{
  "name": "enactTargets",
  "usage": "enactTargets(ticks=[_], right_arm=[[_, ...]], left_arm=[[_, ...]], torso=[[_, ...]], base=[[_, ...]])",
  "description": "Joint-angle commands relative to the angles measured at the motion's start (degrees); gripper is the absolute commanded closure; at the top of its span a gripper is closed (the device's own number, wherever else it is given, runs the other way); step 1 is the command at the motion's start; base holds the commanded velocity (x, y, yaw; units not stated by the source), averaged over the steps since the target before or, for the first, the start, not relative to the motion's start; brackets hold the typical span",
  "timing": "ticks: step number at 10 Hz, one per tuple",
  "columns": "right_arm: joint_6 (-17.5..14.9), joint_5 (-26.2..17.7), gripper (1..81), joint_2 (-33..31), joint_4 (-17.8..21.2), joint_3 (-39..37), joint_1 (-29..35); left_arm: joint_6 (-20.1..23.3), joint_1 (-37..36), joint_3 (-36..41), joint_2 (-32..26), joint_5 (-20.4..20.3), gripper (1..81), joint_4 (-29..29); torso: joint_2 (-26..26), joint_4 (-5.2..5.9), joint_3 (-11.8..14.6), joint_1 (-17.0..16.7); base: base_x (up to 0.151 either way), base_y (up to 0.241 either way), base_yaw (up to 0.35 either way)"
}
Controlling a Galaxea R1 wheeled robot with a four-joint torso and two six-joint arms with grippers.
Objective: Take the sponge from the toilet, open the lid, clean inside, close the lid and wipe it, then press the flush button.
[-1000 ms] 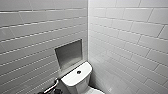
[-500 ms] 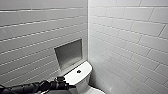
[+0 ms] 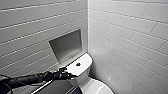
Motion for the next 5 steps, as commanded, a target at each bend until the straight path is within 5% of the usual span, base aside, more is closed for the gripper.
enactTargets(ticks=[1, 5], right_arm=[[0.0, -4.2, 81.1, -1.1, 0.3, 1.3, 0.5], [0.0, -4.2, 81.1, -0.5, 0.4, 0.6, 0.3]], left_arm=[[-3.0, -11.0, -1.3, 1.0, 2.0, 1.0, -0.9], [-4.9, -17.1, -8.0, 6.9, 7.1, 1.0, -0.9]], torso=[[0.0, 0.00, 0.2, 0.0], [0.0, 0.00, -1.0, 0.0]], base=[[0.000, 0.000, 0.000], [0.000, 0.000, 0.000]])
